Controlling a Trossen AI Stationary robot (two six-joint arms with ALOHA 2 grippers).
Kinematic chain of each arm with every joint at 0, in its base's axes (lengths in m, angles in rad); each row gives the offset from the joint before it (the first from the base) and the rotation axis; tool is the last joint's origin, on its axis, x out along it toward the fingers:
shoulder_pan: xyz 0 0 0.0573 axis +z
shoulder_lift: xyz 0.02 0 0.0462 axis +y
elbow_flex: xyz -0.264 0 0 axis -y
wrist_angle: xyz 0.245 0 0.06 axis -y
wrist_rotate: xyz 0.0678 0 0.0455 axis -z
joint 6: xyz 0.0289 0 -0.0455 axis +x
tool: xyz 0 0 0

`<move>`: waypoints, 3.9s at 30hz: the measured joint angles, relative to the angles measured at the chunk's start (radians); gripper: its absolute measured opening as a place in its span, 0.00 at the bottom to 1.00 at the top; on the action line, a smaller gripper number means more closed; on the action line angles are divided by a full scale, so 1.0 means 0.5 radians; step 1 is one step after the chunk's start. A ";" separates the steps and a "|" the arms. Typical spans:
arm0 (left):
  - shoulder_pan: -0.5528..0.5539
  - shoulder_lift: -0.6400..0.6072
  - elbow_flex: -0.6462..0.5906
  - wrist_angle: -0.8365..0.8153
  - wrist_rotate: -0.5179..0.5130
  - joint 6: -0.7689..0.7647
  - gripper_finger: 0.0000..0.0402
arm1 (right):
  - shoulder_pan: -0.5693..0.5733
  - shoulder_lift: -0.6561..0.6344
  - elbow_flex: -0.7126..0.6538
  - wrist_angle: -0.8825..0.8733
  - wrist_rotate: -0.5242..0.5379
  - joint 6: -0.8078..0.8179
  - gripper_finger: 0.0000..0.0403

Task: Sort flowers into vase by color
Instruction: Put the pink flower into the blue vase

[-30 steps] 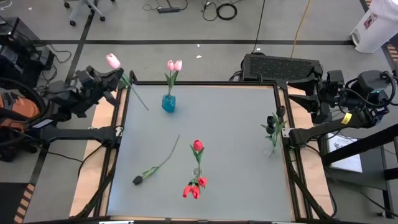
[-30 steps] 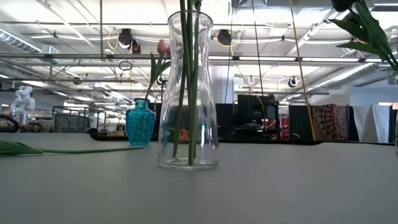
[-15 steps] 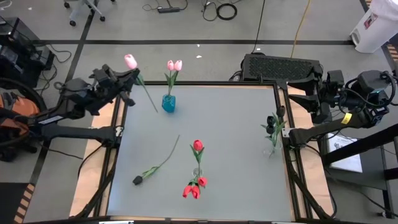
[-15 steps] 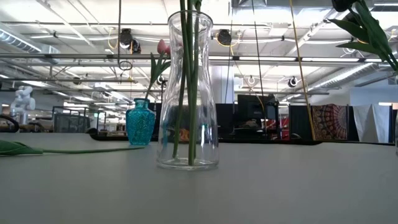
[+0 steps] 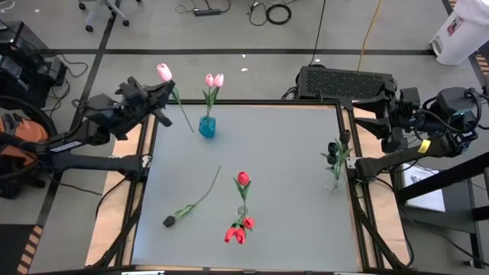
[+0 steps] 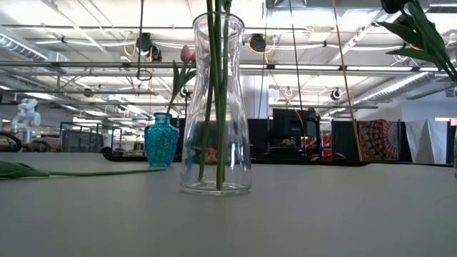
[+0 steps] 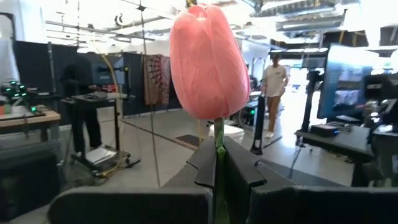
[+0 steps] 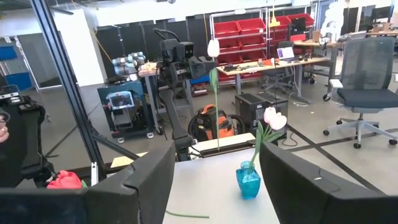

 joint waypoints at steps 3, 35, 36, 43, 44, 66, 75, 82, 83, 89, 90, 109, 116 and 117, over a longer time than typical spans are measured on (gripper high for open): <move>0.058 0.048 0.000 0.004 -0.001 0.000 0.03 | 0.000 0.000 0.000 0.000 0.000 0.000 0.56; 0.549 0.591 0.002 0.408 0.227 -0.022 0.03 | 0.001 0.000 0.000 0.001 0.000 0.072 0.56; 0.554 0.600 0.002 0.408 0.227 -0.022 0.03 | 0.000 0.000 0.000 0.001 0.000 0.073 0.56; 0.555 0.644 0.002 0.406 0.228 -0.029 0.03 | 0.000 0.000 0.000 0.001 0.000 0.074 0.56; 0.555 0.651 0.002 0.405 0.228 -0.035 0.03 | 0.000 0.000 0.000 0.001 0.000 0.074 0.56; 0.557 0.672 0.002 0.285 0.202 -0.058 0.03 | 0.001 0.000 0.000 0.001 0.000 0.074 0.56; 0.611 0.691 0.002 0.278 0.158 -0.058 0.03 | 0.000 0.001 0.000 0.002 -0.001 0.074 0.56; 0.619 0.728 0.002 0.292 0.158 -0.073 0.03 | 0.001 0.001 0.000 0.002 -0.001 0.074 0.56; 0.619 0.734 0.002 0.296 0.158 -0.073 0.03 | 0.001 0.001 0.001 0.002 -0.001 0.074 0.56; 0.619 0.749 0.002 0.308 0.158 -0.074 0.03 | 0.001 0.001 0.001 0.002 -0.001 0.074 0.56; 0.619 0.749 0.002 0.308 0.157 -0.074 0.03 | 0.001 0.001 0.001 0.002 -0.001 0.074 0.56; 0.619 0.749 0.002 0.301 0.196 -0.075 0.26 | 0.001 0.001 0.001 0.002 -0.001 0.068 0.56; 0.572 0.720 0.002 0.191 0.227 -0.054 0.32 | 0.001 0.001 0.001 0.002 -0.001 0.068 0.56; 0.561 0.710 0.002 0.144 0.227 -0.053 0.32 | 0.001 0.001 0.001 0.002 -0.001 0.067 0.56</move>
